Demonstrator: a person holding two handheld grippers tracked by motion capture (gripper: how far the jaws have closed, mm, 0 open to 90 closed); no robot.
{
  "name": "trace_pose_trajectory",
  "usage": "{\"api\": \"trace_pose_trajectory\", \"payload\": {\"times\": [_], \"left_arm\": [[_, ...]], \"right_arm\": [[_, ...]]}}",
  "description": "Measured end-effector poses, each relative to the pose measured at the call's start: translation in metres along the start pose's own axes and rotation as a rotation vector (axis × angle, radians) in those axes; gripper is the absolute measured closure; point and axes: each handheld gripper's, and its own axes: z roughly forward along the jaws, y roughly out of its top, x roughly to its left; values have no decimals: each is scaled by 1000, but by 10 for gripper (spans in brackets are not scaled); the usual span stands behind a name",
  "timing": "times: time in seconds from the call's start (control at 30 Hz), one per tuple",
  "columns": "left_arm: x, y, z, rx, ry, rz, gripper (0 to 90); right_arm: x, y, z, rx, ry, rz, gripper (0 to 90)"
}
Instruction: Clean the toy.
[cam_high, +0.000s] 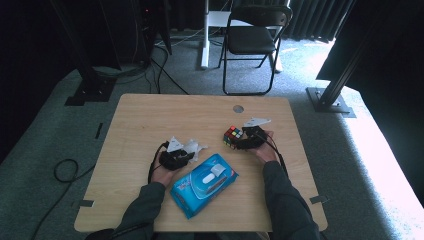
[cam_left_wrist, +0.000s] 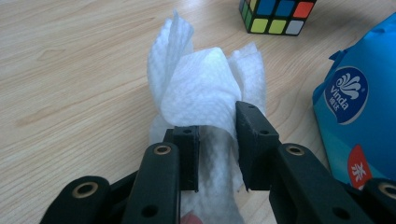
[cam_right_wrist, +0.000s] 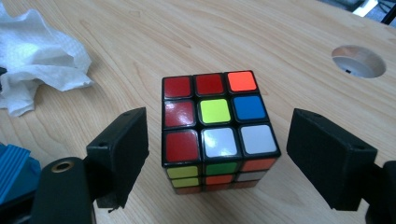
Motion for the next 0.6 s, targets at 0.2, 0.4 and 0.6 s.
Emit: {"api": "trace_pose_trajectory", "payload": {"times": [0.2, 0.4, 0.6], "left_arm": [[0, 0, 0, -1, 0, 0, 716], [0, 0, 0, -1, 0, 1, 716], [0, 0, 0, 0, -1, 0, 715]], "right_arm": [[-2, -2, 6, 23, 4, 14, 221], [-2, -6, 10, 36, 4, 22, 287], [-1, -7, 9, 27, 10, 20, 331]]}}
